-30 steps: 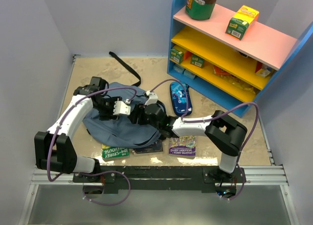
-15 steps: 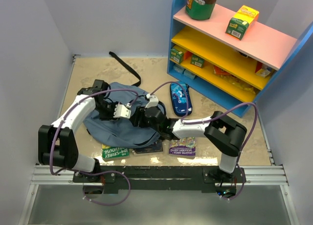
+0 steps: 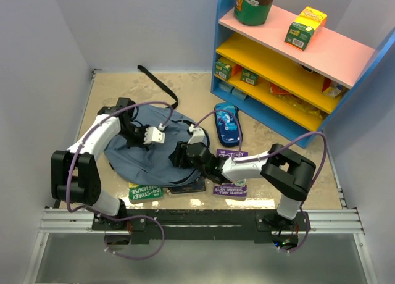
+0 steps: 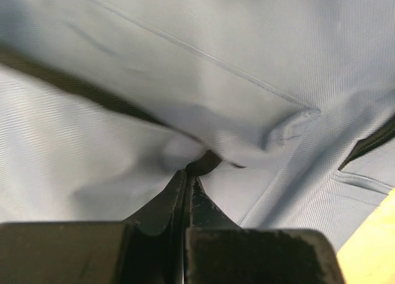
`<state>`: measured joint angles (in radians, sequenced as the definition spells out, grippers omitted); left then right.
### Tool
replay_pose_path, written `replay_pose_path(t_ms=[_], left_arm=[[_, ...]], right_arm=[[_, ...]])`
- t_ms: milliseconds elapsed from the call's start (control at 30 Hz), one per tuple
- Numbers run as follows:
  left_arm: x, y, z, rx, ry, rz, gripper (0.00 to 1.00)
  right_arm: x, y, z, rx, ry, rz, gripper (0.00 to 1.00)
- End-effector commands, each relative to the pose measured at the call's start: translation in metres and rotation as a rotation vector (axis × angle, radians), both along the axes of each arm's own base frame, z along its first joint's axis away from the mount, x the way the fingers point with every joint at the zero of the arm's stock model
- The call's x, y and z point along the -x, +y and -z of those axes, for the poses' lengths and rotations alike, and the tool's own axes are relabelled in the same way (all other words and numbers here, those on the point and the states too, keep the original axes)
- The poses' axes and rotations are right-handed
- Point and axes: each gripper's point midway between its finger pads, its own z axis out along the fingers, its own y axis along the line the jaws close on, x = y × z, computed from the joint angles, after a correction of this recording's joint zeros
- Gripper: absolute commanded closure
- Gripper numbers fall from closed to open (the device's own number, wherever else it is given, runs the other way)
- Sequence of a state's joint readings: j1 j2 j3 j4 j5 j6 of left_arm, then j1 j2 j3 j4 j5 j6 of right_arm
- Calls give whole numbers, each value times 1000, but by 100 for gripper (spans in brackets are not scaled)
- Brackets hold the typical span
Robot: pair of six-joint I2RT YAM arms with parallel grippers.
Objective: Pack the student bag
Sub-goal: Zip the student bag at the center of the board.
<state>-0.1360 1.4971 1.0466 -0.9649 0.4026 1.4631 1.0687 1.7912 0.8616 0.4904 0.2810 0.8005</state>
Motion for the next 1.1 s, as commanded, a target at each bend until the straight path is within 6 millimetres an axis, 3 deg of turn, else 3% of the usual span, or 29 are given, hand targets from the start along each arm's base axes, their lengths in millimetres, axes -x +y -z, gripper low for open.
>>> replay_pose_path(t_ms=[0,33,100,133,300,333,367,433,633,933,1067], left_arm=[[-11,-25,-46,212,45,-74,100],[-16,-33,-60,264,41,-78,100],[-9,-37,-68,294,83,-96,100],[-9,-40,-75,317,82,-91,100],[6,-41,-84,368,144,-107,100],[9,-45,-86,391,150,-107,100],[11,-47,-91,410,143,-104,100],[14,-55,-98,457,146,-103,100],[7,-60,-106,485,125,-131,100],[9,-57,-96,467,124,-140,100],[10,-57,-92,463,136,-140,100]], right_arm=[[4,-11,-27,-12,-78,67,44],[5,-9,-42,-21,-107,64,44],[7,-10,-54,-1,-138,73,43],[4,-9,-73,-8,-179,88,42],[21,7,-115,16,-281,61,41],[20,14,-132,13,-314,71,40],[22,18,-119,78,-306,66,39],[32,33,-126,84,-316,54,39],[52,48,-95,137,-302,55,38],[40,55,-75,194,-324,113,39],[36,64,-75,167,-339,99,41]])
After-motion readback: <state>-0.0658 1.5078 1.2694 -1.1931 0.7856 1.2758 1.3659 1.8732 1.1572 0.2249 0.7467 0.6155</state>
